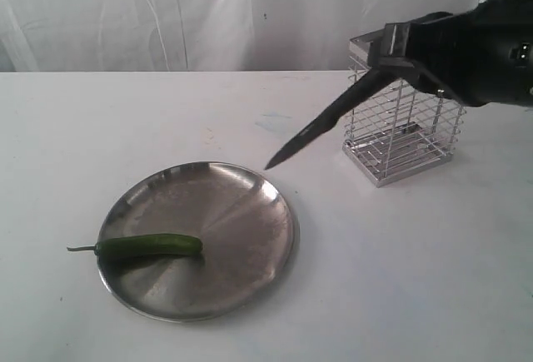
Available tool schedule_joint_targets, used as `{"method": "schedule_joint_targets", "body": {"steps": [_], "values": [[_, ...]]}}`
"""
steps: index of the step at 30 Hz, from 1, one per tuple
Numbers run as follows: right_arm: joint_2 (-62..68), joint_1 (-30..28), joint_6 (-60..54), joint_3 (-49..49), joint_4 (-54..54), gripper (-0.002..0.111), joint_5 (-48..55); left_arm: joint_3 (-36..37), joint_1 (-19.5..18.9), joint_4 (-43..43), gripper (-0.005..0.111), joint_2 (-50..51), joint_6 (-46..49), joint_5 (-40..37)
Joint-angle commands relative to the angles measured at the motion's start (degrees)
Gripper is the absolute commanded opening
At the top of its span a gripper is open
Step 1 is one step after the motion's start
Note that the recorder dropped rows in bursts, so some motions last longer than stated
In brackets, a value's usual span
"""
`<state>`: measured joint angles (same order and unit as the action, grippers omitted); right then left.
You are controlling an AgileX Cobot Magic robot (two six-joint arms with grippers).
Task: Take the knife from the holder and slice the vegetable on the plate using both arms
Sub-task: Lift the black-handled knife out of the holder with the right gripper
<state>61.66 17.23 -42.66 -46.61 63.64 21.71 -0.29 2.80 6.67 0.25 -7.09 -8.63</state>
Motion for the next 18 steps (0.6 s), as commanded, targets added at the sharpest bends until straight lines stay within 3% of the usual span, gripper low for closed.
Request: {"method": "schedule_joint_targets", "body": {"steps": [1, 2, 10, 14, 18], "values": [[0.62, -0.11, -17.87, 3.83, 31.72, 0.000, -2.52, 0.29, 0.15, 0.27, 0.000, -0.25, -0.45, 0.01], [0.91, -0.11, -21.41, 4.53, 36.31, 0.000, -2.66, 0.29, 0.15, 0.27, 0.000, -0.25, -0.45, 0.01], [6.93, -0.11, -21.09, 5.39, 36.31, 0.000, -6.05, 0.29, 0.15, 0.27, 0.000, -0.25, -0.45, 0.01], [10.08, -0.11, -16.32, 5.98, 36.31, 0.000, 4.21, 0.29, 0.15, 0.27, 0.000, -0.25, -0.45, 0.01], [9.83, -0.11, -24.53, 5.98, 36.31, 0.000, 6.46, 0.29, 0.15, 0.27, 0.000, -0.25, -0.45, 0.01]]}}
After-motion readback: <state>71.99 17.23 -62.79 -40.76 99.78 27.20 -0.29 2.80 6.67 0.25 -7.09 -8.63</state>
